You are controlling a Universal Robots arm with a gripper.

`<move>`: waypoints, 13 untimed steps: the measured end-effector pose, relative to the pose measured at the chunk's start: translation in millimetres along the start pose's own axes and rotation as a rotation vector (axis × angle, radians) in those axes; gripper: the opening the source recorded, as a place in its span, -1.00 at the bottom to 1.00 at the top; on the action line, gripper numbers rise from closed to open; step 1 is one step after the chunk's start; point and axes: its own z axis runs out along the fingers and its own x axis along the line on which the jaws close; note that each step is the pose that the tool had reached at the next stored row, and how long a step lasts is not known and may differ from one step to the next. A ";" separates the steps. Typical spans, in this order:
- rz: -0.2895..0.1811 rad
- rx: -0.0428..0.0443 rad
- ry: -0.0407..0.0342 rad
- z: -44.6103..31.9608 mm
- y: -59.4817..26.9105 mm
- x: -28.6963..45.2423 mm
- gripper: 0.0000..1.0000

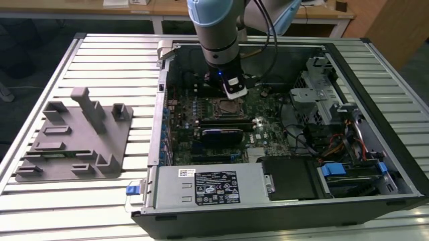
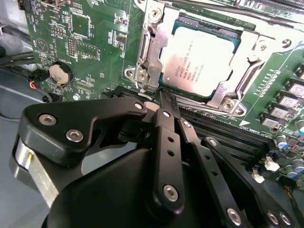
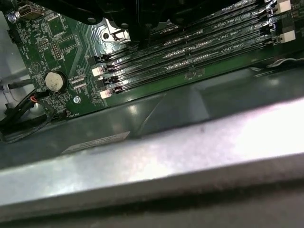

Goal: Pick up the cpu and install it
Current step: 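Install the first cpu locking lever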

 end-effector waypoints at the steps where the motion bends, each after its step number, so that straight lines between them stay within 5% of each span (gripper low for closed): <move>1: 0.000 0.0000 0.0000 0.0 0.0 0.0 -0.79; 13: 0.000 -0.0009 0.0002 -13.2 3.6 -2.5 -0.79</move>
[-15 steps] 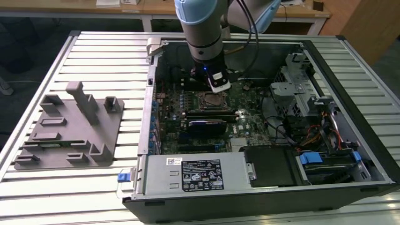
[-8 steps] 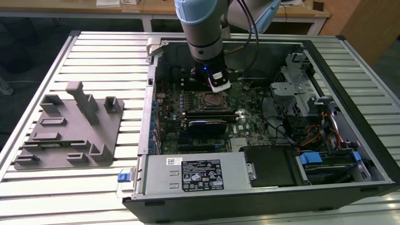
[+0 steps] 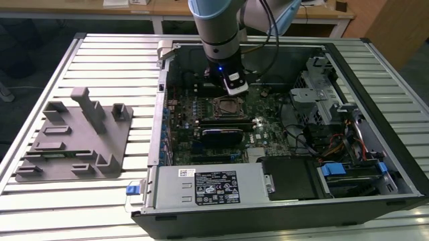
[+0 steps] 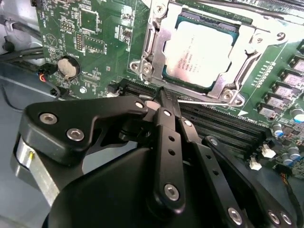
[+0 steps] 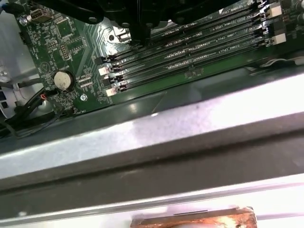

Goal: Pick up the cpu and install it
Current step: 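Install the first cpu locking lever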

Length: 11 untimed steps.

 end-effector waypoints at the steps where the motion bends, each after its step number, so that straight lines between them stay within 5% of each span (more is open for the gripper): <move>1: 0.000 -0.0013 0.0002 0.0 0.0 0.0 -0.79; 11: 0.006 -0.0181 0.0052 -0.3 1.7 4.4 -0.79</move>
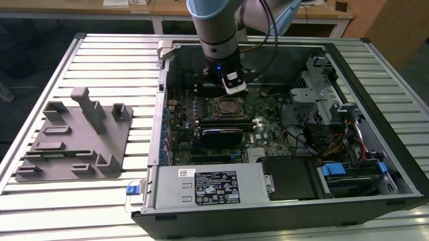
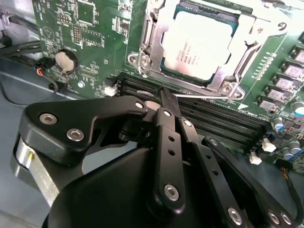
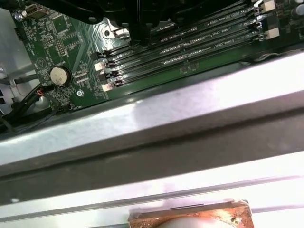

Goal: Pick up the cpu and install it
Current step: 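Install the first cpu locking lever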

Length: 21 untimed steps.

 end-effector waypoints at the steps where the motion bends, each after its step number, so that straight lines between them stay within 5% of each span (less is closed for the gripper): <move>1: 0.000 -0.0016 0.0004 0.0 0.0 0.7 -0.79; 21: 0.001 -0.0023 0.0008 10.3 -3.2 4.7 -0.79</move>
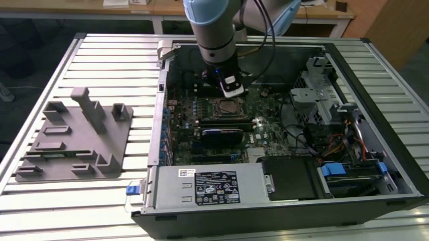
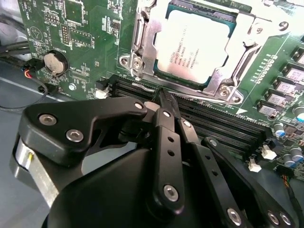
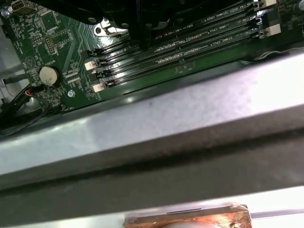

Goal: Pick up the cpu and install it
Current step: 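Install the first cpu locking lever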

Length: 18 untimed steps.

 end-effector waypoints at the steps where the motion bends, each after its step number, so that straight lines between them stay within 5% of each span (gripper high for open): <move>1: 0.000 0.0002 -0.0001 0.2 0.0 0.0 -0.79; 18: -0.001 0.0051 -0.0019 3.5 -1.9 -2.5 -0.79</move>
